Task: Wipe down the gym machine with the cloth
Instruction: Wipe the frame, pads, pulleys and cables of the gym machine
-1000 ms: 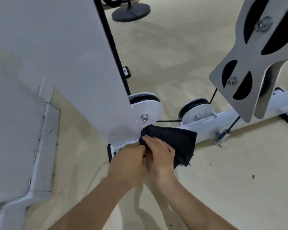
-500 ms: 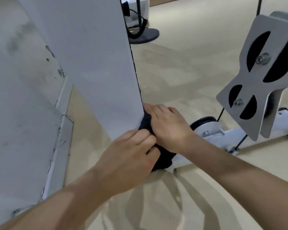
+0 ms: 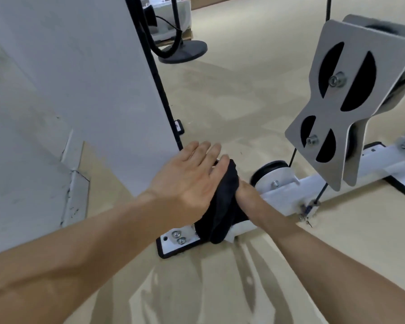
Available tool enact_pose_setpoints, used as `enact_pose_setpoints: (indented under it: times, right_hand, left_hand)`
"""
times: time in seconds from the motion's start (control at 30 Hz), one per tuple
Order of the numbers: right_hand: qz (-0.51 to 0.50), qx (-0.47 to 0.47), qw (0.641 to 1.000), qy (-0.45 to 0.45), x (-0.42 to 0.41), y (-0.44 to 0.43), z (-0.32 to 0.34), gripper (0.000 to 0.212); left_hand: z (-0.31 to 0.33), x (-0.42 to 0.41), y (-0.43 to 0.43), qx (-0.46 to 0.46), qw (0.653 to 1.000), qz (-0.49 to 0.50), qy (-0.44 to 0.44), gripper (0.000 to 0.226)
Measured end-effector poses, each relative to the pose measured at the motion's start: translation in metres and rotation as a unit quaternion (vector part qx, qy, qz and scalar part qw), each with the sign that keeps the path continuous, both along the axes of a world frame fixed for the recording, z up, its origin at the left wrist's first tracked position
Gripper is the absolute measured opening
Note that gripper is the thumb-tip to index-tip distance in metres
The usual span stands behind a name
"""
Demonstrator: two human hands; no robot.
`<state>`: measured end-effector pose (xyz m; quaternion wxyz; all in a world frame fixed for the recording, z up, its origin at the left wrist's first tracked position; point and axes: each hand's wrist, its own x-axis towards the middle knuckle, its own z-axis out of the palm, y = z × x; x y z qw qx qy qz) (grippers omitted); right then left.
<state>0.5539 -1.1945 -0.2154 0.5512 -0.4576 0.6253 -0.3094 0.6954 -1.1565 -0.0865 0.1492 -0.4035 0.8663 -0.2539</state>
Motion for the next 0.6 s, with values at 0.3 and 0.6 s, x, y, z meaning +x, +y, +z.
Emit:
enact_pose_setpoints:
  times: [0.3,0.6]
  right_hand:
    - [-0.141,-0.276,0.949,0.048,-0.001,0.033,-0.005,0.017]
    - [0.115,-0.278,0.904,0.305,0.029,0.066,-0.054,0.035]
  left_hand:
    - [-0.023,-0.034,-0.040,0.099,0.991,0.070,0.055,0.043]
    - [-0.028,-0.033,-0.049,0.198,0.978,0.029,0.065,0.070]
